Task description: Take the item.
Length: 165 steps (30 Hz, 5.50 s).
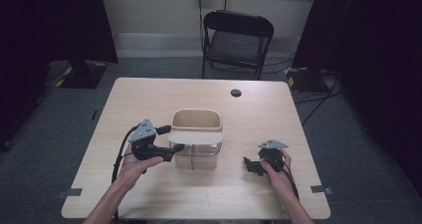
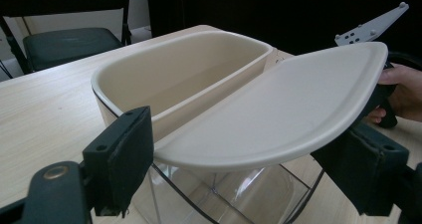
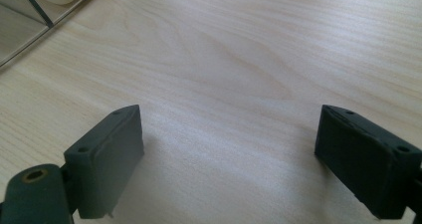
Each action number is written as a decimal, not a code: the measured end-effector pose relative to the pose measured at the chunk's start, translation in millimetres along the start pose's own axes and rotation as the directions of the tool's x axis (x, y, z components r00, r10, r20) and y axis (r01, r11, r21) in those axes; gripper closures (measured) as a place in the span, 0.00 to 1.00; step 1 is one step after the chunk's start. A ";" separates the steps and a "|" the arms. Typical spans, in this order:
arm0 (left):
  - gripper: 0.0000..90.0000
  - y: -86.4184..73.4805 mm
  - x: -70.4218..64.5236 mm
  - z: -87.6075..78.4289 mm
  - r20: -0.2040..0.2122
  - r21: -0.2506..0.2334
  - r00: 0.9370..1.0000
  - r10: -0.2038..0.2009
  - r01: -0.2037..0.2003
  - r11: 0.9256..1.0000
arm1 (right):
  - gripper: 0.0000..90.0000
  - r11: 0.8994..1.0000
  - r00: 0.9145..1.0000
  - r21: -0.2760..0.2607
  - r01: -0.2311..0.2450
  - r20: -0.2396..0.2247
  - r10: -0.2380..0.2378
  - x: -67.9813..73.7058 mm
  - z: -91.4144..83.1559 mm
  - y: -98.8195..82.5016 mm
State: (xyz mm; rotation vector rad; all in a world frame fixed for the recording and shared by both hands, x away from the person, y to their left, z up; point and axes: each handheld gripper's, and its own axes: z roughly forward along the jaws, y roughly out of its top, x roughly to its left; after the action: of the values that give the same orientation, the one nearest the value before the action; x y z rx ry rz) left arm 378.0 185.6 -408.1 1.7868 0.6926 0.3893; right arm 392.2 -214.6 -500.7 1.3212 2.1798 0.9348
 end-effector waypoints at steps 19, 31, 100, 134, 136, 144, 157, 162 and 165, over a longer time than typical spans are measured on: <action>0.26 8.4 -0.6 3.3 0.022 0.008 1.000 -0.016 0.016 1.000 | 0.12 1.000 1.000 0.000 0.000 0.000 0.000 0.0 0.0 0.0; 0.28 9.6 0.8 5.1 0.032 0.018 0.999 -0.028 0.027 0.999 | 0.12 1.000 1.000 0.000 0.000 0.000 0.000 0.0 0.0 0.0; 0.38 15.2 10.9 9.0 0.038 0.034 0.997 -0.067 0.066 0.997 | 0.12 1.000 1.000 -0.001 0.001 0.000 -0.001 -0.1 0.0 0.0; 0.38 15.2 10.5 9.6 0.026 0.038 0.998 -0.062 0.061 0.997 | 0.12 1.000 1.000 0.000 0.000 0.000 0.000 0.0 0.0 0.0; 0.38 15.3 10.5 9.4 0.027 0.037 0.998 -0.063 0.062 0.997 | 0.12 1.000 1.000 0.000 0.000 0.000 0.000 0.0 0.0 0.0; 0.38 15.4 9.8 9.7 0.027 0.032 0.997 -0.067 0.066 0.997 | 0.12 1.000 1.000 0.000 0.000 0.000 0.000 0.0 0.0 0.0; 0.38 15.6 9.9 9.4 0.026 0.034 0.997 -0.067 0.066 0.997 | 0.12 1.000 1.000 0.000 0.000 0.000 0.000 0.0 0.0 0.0; 0.38 15.6 9.7 9.8 0.028 0.031 0.997 -0.066 0.065 0.997 | 0.12 1.000 1.000 0.000 0.000 0.000 0.000 0.0 0.0 0.0; 0.38 15.8 9.9 9.4 0.026 0.031 0.998 -0.062 0.061 0.998 | 0.12 1.000 1.000 0.000 0.000 0.000 0.000 0.0 0.0 0.0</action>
State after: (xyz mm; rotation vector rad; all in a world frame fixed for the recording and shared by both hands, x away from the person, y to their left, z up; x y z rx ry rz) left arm 395.2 181.5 -397.1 1.7913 0.7354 0.3145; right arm 392.2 -214.6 -500.7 1.3213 2.1797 0.9346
